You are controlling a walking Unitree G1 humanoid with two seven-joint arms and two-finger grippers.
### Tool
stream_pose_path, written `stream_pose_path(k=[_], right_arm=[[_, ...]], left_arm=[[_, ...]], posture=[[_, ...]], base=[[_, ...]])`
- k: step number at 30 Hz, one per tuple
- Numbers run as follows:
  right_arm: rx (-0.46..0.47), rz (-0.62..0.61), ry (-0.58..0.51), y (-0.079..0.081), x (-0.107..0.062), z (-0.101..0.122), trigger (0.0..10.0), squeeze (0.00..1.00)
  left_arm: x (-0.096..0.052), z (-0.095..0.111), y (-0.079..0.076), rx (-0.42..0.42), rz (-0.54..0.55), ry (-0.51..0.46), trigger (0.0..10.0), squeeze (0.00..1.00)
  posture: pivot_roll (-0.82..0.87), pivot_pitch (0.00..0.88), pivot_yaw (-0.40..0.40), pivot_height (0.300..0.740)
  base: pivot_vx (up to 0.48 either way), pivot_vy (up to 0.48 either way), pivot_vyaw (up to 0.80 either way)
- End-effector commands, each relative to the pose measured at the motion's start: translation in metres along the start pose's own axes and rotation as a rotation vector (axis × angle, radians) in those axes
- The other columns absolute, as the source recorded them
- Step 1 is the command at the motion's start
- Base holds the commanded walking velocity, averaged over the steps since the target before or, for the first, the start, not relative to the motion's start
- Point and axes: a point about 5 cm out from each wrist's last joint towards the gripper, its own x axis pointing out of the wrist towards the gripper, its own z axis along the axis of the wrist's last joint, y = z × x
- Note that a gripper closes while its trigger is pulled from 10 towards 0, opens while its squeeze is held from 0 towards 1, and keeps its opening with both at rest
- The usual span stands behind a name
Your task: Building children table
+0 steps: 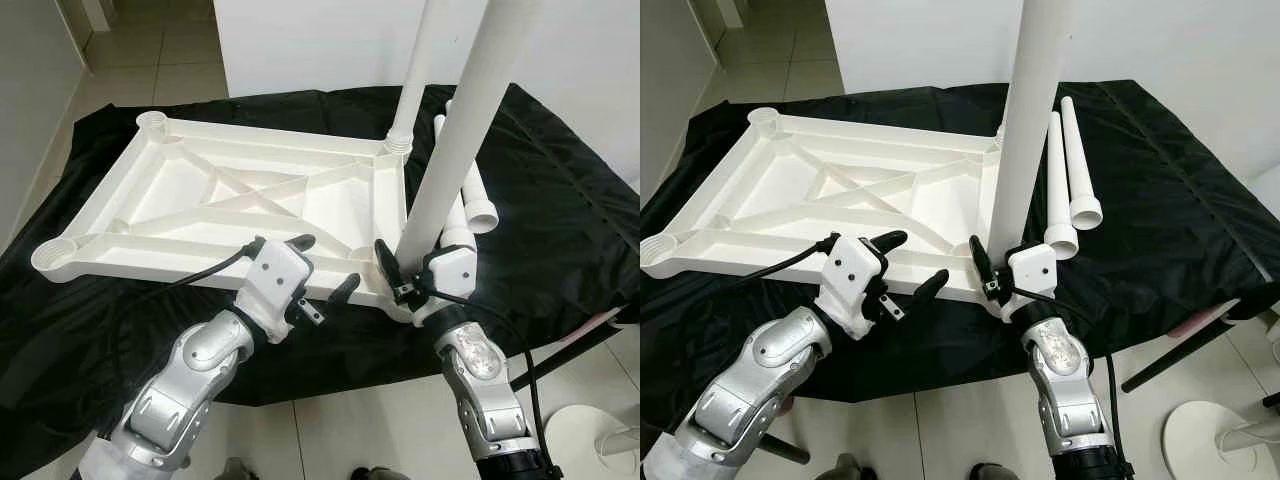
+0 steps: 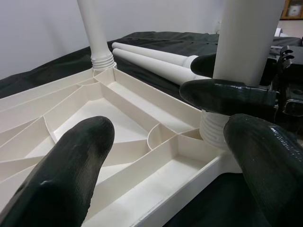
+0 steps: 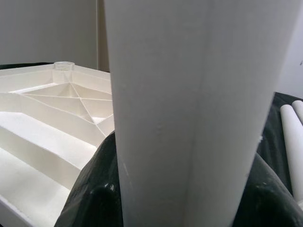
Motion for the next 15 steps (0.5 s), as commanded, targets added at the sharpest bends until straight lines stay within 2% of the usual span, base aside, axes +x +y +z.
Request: stream_pose_path(k=[1,15], right_arm=[[-0.005,-0.003,0.086,-0.0023,-0.0102,-0.0163,10.0,0.00],[-0.040,0.035,0.094,-0.0032,-0.0160,-0.0183,10.0,0.00]], left_arm=[[-0.0026,0.0010,-0.0004,-0.002,-0.034,0.007,10.0,0.00],[-0.0078,0.0002,-0.0060,-0.007,-0.074,0.010,10.0,0.00]], posture=[[0.00,0.125,0.013,0.740],[-0.01,0.128,0.004,0.740]], base=[[0.000,0.000,0.00],[0.000,0.000,0.00]])
